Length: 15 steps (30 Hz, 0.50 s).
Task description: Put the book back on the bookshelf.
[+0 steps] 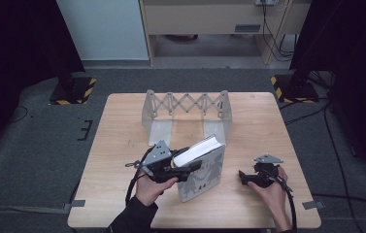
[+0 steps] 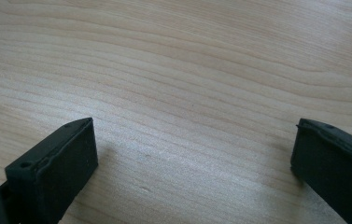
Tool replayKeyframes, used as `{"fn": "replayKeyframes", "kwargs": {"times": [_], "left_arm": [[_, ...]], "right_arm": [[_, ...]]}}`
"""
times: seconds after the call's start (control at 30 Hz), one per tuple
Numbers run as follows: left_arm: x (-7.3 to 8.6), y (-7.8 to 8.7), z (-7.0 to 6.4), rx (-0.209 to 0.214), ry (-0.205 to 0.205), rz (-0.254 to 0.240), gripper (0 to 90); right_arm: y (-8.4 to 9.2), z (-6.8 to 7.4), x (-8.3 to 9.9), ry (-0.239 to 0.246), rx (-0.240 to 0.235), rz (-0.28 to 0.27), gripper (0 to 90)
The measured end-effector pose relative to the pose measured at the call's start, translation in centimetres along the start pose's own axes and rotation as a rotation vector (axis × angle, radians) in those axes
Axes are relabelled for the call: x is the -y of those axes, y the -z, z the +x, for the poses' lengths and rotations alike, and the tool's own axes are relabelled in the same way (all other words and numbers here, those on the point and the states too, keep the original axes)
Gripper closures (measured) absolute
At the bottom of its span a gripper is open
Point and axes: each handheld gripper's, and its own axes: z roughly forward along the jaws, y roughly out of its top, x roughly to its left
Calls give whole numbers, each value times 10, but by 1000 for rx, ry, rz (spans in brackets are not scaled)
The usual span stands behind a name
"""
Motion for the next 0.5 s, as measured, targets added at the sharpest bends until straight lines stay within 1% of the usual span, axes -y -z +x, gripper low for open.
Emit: {"fn": "replayKeyframes", "kwargs": {"times": [0.07,0.1,0.13,0.17,0.2,0.27,0.3,0.37,0.43,0.5], "left_arm": [[-1,-1,0,-1,-3,7,376],[-5,-3,-1,-10,-14,20,376],[-5,-3,-1,-10,-14,20,376],[-8,-6,-2,-30,-35,41,376],[-9,-8,-2,-33,-40,51,376],[-11,-9,-2,-34,-42,54,379],[-12,-12,-3,-42,-53,64,381],[-13,-14,-3,-47,-61,71,382],[-14,-15,-3,-50,-62,82,376],[-14,-15,-1,-53,-53,82,374]], "right_arm": [[0,0,0,0,0,0,9],[0,0,0,0,0,0,9],[0,0,0,1,-1,0,9],[0,0,0,2,-1,0,9],[0,0,0,2,-1,0,9],[0,0,0,2,-1,0,9],[0,0,0,2,-1,0,9],[0,0,0,2,-1,0,9],[0,0,0,2,-1,0,9],[0,0,0,2,-1,0,9]]}}
